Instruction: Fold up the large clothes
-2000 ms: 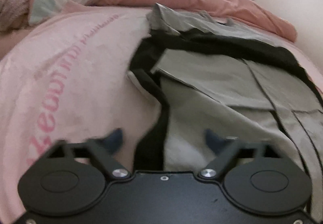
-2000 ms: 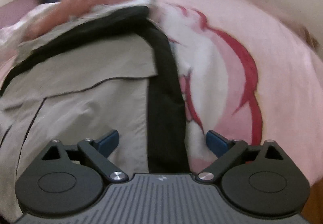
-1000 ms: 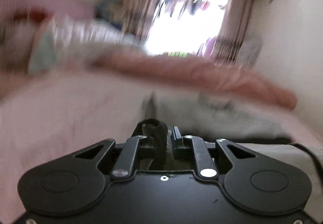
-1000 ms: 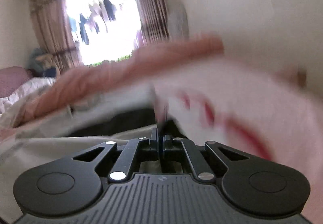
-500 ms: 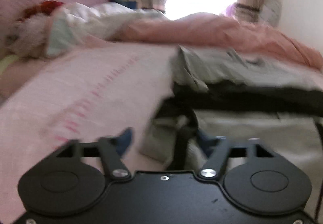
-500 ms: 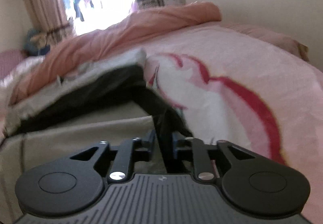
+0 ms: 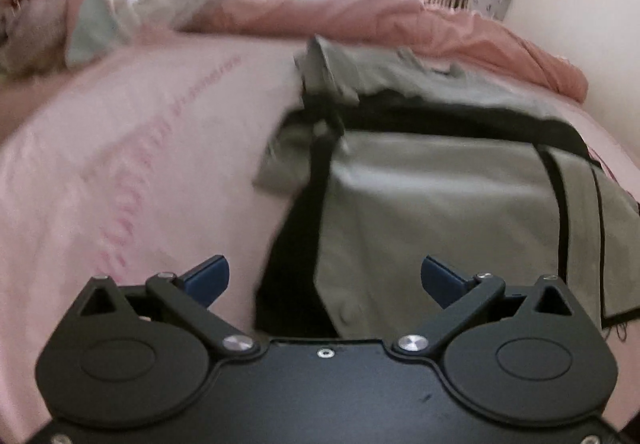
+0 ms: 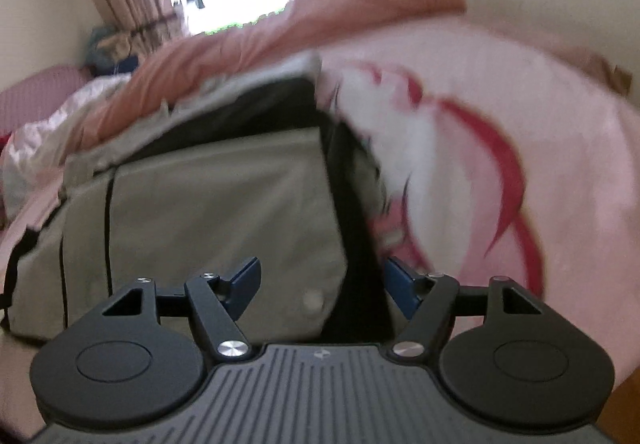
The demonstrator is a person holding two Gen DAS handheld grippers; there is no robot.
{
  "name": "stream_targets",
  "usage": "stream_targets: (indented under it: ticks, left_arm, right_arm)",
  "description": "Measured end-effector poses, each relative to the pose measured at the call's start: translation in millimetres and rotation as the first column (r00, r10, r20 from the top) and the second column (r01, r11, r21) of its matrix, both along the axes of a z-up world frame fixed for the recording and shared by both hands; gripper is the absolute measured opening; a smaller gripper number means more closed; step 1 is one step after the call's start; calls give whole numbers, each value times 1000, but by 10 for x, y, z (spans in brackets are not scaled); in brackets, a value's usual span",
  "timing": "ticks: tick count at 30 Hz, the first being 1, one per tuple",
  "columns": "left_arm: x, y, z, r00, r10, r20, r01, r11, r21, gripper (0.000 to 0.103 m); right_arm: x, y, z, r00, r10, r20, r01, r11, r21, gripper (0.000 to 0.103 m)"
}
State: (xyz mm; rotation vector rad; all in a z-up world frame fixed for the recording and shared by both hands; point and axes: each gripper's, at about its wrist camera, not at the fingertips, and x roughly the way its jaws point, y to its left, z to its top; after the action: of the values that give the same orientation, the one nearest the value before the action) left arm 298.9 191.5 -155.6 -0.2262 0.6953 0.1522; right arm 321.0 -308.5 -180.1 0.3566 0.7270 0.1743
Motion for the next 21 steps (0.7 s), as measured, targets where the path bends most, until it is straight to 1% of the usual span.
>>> stream_targets:
  ticks: [3, 4, 5, 7, 8, 10, 12, 14, 15, 17, 18, 19, 20, 21]
  left_arm:
    - [30, 24, -155, 998, 34, -46, -36, 999, -37, 103]
    - [31, 31, -180, 998, 36, -49, -38, 998, -45, 103]
    - [33, 26, -187, 998, 35, -50, -37, 999, -39, 102]
    - [34, -6, -192, 998, 28, -56, -29, 1000, -10, 99]
    - [46, -24, -206, 998, 25, -58, -24, 1000, 7, 97]
    - [64, -51, -227, 999, 15, -52, -14, 999, 34, 94]
    - [82, -53, -246, 999, 24, -44, -22, 999, 40, 94]
    - [103, -50, -241, 998, 37, -43, -35, 999, 40, 94]
    - [135, -53, -235, 998, 40, -45, -38, 998, 43, 94]
    - [140, -66, -233, 998, 43, -43, -41, 998, 49, 90]
    - [128, -78, -221, 998, 43, -38, -41, 998, 54, 80]
    - [117, -80, -209, 999, 39, -29, -38, 998, 47, 66]
    - [112, -82, -194, 999, 48, -23, -47, 998, 46, 60]
    - [104, -80, -171, 998, 62, -20, -60, 997, 57, 41]
  right_arm:
    - [-22, 108, -62, 1000, 11, -9, -12, 998, -61, 82]
    - [-17, 129, -76, 1000, 13, -12, -14, 997, -79, 85]
    - [-21, 130, -89, 1000, 14, -13, -15, 996, -85, 88]
    - [2, 118, -124, 1000, 31, 0, -31, 997, -71, 103]
    - [10, 125, -138, 998, 56, 6, -55, 996, -73, 103]
    - [54, 189, -150, 996, 93, 14, -91, 990, -111, 103]
    - [86, 288, -149, 994, 106, 12, -103, 981, -165, 103]
    - [129, 351, -147, 994, 109, 6, -106, 975, -196, 103]
    - [129, 362, -147, 995, 103, 3, -101, 976, -193, 103]
    - [130, 338, -144, 997, 83, 6, -81, 983, -166, 103]
    - [135, 329, -151, 997, 81, 12, -78, 984, -162, 103]
    - [140, 321, -157, 996, 86, 14, -82, 983, -163, 103]
    - [146, 307, -158, 996, 85, 18, -81, 985, -155, 103]
    - [142, 275, -166, 998, 62, 30, -58, 990, -127, 103]
